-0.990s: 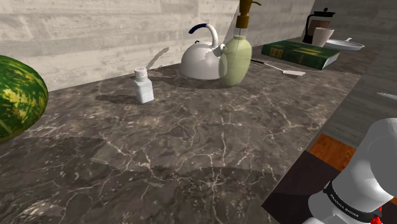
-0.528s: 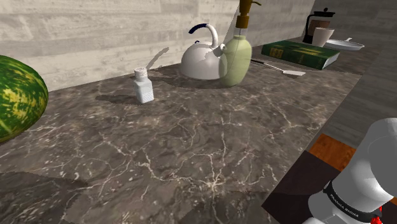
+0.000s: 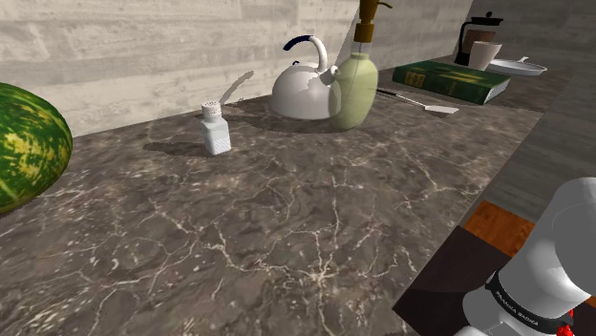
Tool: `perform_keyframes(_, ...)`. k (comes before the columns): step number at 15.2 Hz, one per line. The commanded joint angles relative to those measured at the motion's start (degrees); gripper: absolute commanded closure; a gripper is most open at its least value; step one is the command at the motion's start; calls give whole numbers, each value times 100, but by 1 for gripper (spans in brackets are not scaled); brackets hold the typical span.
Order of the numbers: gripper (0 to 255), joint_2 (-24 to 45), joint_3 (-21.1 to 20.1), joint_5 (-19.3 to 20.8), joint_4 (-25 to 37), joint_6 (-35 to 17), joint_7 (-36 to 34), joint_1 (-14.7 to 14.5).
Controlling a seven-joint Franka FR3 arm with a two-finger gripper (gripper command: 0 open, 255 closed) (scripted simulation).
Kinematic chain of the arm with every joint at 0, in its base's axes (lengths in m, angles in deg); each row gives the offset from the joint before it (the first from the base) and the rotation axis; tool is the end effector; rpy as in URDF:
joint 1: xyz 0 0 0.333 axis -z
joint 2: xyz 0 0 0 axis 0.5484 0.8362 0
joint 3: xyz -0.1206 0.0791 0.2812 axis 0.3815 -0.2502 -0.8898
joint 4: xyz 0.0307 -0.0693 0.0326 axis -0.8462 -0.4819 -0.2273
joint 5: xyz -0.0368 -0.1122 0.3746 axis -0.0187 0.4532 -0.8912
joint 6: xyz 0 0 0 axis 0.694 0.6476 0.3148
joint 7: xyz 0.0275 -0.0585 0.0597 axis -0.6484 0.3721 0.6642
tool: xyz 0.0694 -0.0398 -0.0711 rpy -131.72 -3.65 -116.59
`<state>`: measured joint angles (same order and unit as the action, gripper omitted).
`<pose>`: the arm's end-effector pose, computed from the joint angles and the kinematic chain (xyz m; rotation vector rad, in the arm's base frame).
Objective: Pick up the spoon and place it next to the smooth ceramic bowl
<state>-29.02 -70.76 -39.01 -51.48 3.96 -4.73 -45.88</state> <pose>-0.1288 0.3824 0.7203 -2.9855 -0.1012 0.2189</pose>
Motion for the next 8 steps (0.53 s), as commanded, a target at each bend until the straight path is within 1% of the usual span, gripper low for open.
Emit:
perform_keyframes(1, 255, 52, -233, -181, 252, -45, -279, 89)
perform_keyframes(8, 255, -374, -294, -289, -496, -335, -51, -91)
